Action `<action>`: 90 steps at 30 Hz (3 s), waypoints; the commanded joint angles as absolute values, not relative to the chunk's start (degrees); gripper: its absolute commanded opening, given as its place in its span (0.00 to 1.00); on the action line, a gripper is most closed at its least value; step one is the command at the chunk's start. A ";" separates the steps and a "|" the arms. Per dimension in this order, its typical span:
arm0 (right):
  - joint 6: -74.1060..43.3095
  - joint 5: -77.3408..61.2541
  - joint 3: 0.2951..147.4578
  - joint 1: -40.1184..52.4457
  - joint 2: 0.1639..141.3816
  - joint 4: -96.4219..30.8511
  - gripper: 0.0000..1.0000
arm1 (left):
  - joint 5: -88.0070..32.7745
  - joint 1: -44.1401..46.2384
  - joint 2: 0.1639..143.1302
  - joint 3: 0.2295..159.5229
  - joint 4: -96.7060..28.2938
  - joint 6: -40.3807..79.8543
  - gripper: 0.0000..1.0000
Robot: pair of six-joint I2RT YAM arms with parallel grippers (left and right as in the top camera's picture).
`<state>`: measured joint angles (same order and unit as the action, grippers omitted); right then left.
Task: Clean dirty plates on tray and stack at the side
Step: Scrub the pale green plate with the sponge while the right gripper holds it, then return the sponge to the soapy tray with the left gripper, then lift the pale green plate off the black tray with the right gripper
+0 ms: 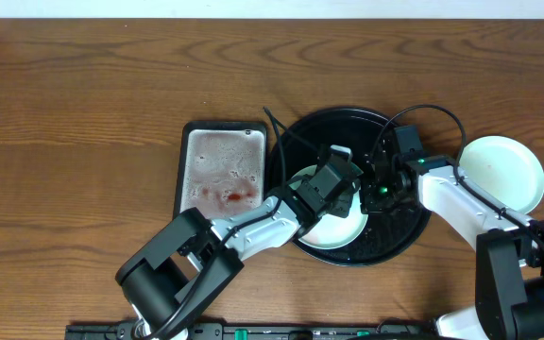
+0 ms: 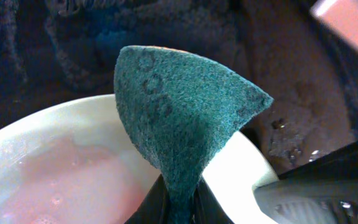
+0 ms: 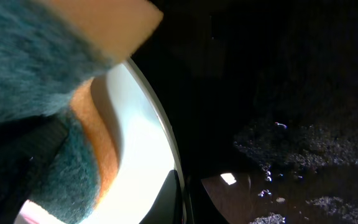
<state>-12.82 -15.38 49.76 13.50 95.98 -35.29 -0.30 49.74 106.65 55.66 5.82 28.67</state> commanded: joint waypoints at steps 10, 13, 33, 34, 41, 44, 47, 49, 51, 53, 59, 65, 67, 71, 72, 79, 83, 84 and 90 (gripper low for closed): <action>-12.80 -13.74 49.21 13.65 96.33 -35.35 0.01 | 10.17 49.56 98.63 55.27 -6.13 24.64 0.08; -12.80 -13.50 49.21 13.65 96.33 -35.42 0.01 | 10.17 49.36 95.72 55.27 -8.60 23.99 0.07; -15.40 -12.78 49.23 13.61 96.33 -31.33 0.01 | 8.14 28.49 84.16 53.74 -30.55 24.23 0.08; -14.96 -13.19 49.23 13.61 96.31 -30.94 0.01 | 8.14 27.86 84.97 53.52 -30.48 24.23 0.07; -13.21 -9.78 50.28 13.54 93.49 -30.89 0.01 | 7.90 26.74 91.15 53.34 -28.51 23.90 0.07; -13.19 -5.21 50.39 13.56 89.45 -31.09 0.01 | 5.06 26.57 93.45 53.34 -26.57 21.78 0.08; -12.40 -0.14 50.39 13.61 84.79 -31.11 0.01 | 4.95 26.00 95.44 53.34 -25.61 21.61 0.07; -11.46 3.66 50.39 13.61 81.30 -31.11 0.01 | 4.95 25.32 96.36 53.34 -25.43 21.54 0.08; -10.66 7.81 50.39 13.61 78.13 -31.11 0.01 | 4.91 24.56 97.14 53.34 -25.45 21.56 0.08; -9.89 11.49 50.39 13.61 75.66 -31.05 0.01 | 4.84 24.10 97.69 53.34 -25.65 21.56 0.08; -6.04 20.03 50.39 15.05 70.78 -31.07 0.01 | 2.52 24.08 98.13 53.04 -25.63 21.45 0.21; -4.29 29.91 50.39 20.64 68.38 -30.57 0.01 | 2.55 24.08 98.13 52.18 -25.91 21.45 0.39; -2.79 33.61 50.39 23.29 68.14 -30.30 0.01 | 2.55 24.08 98.13 51.83 -25.87 21.45 0.43; -1.10 41.47 50.39 29.17 68.14 -30.22 0.01 | 2.55 24.08 98.13 51.64 -26.06 21.45 0.47; -0.69 43.42 50.39 30.48 68.14 -30.17 0.01 | 2.55 24.08 98.13 51.64 -26.09 21.45 0.47; 2.46 58.30 50.39 40.93 68.14 -28.60 0.01 | 2.55 24.08 98.13 51.57 -26.52 21.45 0.49; 3.49 63.94 50.39 44.69 68.14 -27.33 0.01 | 2.55 24.08 98.13 51.59 -26.52 21.45 0.50; 3.95 64.79 50.39 45.28 68.14 -26.92 0.01 | 2.55 24.08 98.13 51.57 -26.55 21.43 0.50; 6.57 67.31 50.39 46.78 68.14 -24.62 0.01 | 2.55 24.08 98.13 51.57 -26.72 21.45 0.54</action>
